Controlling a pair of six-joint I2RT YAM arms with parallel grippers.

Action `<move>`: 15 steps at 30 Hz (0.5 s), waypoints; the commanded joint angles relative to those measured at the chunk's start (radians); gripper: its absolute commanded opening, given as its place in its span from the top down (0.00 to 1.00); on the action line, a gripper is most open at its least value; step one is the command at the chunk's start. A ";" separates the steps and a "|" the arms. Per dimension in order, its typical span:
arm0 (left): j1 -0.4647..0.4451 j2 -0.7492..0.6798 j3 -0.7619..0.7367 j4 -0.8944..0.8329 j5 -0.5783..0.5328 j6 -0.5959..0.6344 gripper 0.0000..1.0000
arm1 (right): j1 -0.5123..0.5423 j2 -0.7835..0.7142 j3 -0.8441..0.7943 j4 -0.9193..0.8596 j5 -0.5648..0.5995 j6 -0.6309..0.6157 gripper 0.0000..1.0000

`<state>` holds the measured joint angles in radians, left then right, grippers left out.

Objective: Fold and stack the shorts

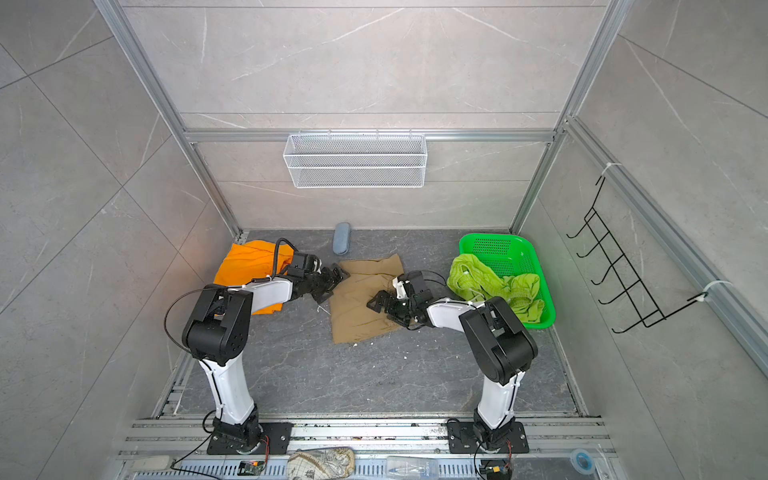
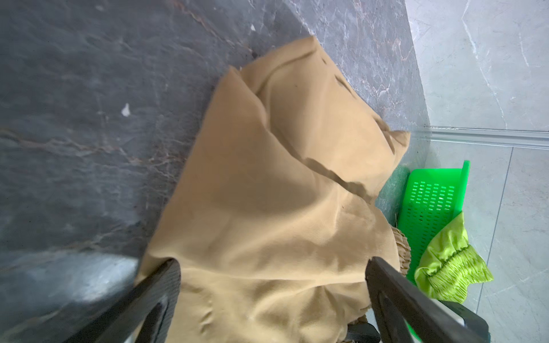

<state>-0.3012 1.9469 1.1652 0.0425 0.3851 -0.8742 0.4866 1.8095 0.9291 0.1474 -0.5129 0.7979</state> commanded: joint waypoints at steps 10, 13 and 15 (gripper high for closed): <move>-0.004 -0.124 0.168 -0.377 0.006 0.373 0.00 | -0.005 -0.337 0.098 -0.461 0.256 -0.270 0.01; -0.004 -0.152 0.109 -0.409 -0.012 0.411 0.02 | -0.006 -0.388 0.105 -0.509 0.304 -0.296 0.01; -0.004 -0.163 0.070 -0.419 -0.042 0.434 0.02 | -0.011 -0.408 0.100 -0.516 0.311 -0.299 0.01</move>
<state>-0.3035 1.8137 1.2781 -0.2775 0.3733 -0.5350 0.4816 1.4239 1.0195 -0.2600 -0.2726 0.5556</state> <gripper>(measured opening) 0.984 0.990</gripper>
